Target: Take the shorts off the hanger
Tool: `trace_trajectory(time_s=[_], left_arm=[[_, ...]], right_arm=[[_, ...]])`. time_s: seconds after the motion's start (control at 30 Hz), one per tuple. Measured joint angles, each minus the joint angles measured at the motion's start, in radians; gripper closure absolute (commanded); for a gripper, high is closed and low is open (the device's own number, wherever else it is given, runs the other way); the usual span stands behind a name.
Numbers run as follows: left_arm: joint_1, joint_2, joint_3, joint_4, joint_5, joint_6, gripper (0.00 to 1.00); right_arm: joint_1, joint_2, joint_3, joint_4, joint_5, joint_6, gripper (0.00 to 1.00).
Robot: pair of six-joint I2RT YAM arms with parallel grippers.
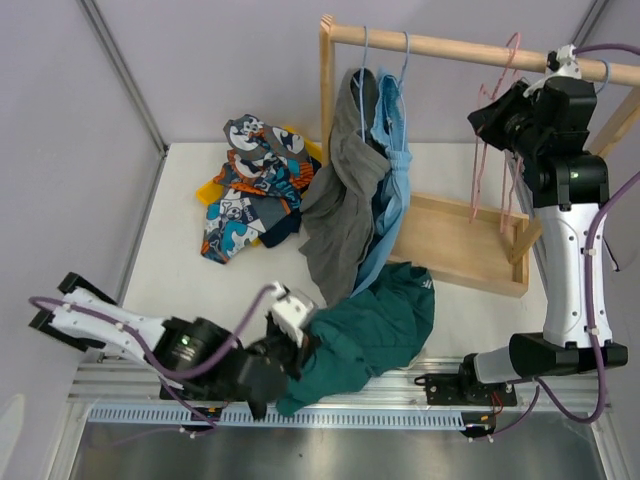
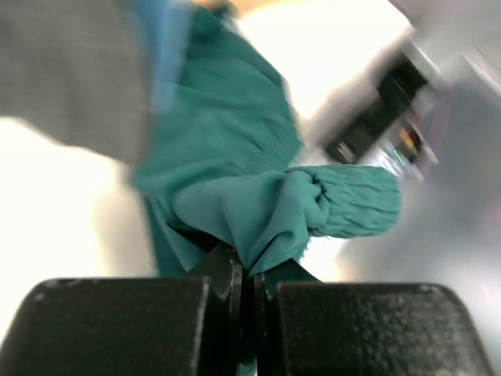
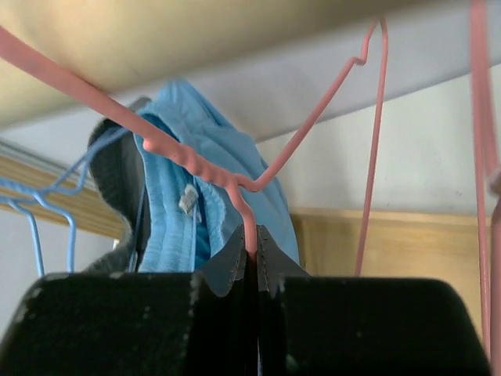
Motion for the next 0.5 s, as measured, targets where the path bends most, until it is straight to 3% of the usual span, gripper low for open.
trace_trajectory(time_s=[0.2, 0.23, 0.27, 0.3, 0.37, 0.43, 0.5], left_arm=[[0.357, -0.184, 0.047, 0.054, 0.015, 0.262, 1.00], [0.445, -0.200, 0.079, 0.075, 0.036, 0.327, 1.00], [0.519, -0.204, 0.104, 0.099, 0.063, 0.375, 1.00], [0.628, -0.203, 0.135, 0.122, 0.094, 0.428, 1.00], [0.830, -0.183, 0.213, 0.156, 0.167, 0.523, 1.00], [0.995, -0.138, 0.290, 0.176, 0.251, 0.591, 1.00], [1.158, -0.069, 0.372, 0.202, 0.344, 0.645, 1.00]], right_arm=[[-0.002, -0.100, -0.204, 0.095, -0.043, 0.011, 1.00], [-0.003, -0.119, -0.223, 0.101, -0.045, 0.015, 0.95], [-0.004, -0.138, -0.240, 0.107, -0.045, 0.017, 0.63], [-0.004, -0.155, -0.251, 0.108, -0.045, 0.023, 0.41], [-0.005, -0.190, -0.274, 0.101, -0.045, 0.024, 0.10], [-0.005, -0.225, -0.294, 0.093, -0.040, 0.013, 0.01], [-0.005, -0.268, -0.314, 0.076, -0.032, 0.005, 0.00]])
